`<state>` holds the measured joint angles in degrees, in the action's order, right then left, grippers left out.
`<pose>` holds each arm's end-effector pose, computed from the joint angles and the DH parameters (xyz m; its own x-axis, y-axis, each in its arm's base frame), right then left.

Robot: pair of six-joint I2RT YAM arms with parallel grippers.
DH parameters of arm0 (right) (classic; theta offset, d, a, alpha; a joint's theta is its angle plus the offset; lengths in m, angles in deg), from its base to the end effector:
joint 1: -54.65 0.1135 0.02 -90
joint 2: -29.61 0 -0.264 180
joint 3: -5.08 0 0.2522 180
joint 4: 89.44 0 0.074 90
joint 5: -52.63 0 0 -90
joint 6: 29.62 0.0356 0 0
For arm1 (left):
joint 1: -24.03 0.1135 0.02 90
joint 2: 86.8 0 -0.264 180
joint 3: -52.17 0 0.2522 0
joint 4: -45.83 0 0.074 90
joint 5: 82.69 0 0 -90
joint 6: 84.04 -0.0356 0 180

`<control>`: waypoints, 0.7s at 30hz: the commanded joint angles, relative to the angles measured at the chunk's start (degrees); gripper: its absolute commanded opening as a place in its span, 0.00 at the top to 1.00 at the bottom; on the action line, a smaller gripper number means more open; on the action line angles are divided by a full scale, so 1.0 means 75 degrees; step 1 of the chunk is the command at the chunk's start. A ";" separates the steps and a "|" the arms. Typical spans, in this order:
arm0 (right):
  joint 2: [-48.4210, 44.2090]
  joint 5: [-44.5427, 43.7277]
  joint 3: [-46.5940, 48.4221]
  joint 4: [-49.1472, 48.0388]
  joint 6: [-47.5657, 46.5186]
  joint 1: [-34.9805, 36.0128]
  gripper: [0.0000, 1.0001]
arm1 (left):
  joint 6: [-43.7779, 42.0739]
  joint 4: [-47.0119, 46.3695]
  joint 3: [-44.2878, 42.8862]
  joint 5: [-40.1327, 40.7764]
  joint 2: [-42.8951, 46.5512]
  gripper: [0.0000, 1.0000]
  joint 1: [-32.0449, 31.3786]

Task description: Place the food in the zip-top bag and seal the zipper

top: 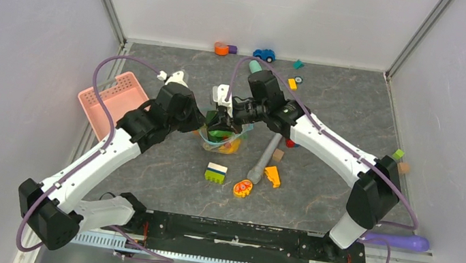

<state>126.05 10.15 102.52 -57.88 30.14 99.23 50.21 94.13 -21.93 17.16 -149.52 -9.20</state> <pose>0.2566 0.2898 0.3304 0.1537 -0.3261 -0.9328 -0.9827 -0.1493 -0.1097 0.1986 -0.1228 0.3324 -0.6568 -0.3916 -0.6444 -0.0458 0.8737 -0.4843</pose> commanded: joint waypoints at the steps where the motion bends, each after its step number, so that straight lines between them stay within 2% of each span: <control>1: -0.0063 0.0163 0.0075 -0.0062 -0.0017 -0.0007 1.00 | -0.0199 -0.0290 -0.0088 -0.0038 0.0105 0.98 -0.0033; 7: -0.0297 -0.1374 -0.0118 -0.0552 0.0913 -0.0011 1.00 | -0.0134 -0.0227 -0.0111 0.0054 0.0122 0.98 -0.0030; 13: -0.0751 -0.3781 -0.0474 -0.0757 0.1502 -0.0026 1.00 | -0.0064 0.0042 -0.0122 0.0467 0.0286 0.98 -0.0032; 21: -0.0643 -0.4442 -0.0459 -0.0621 0.1772 -0.0026 1.00 | -0.0269 -0.0242 -0.0067 0.0153 0.0454 0.98 -0.0034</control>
<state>120.74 -16.93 98.58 -62.60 41.07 99.43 50.12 95.46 -21.93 19.19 -148.08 -9.36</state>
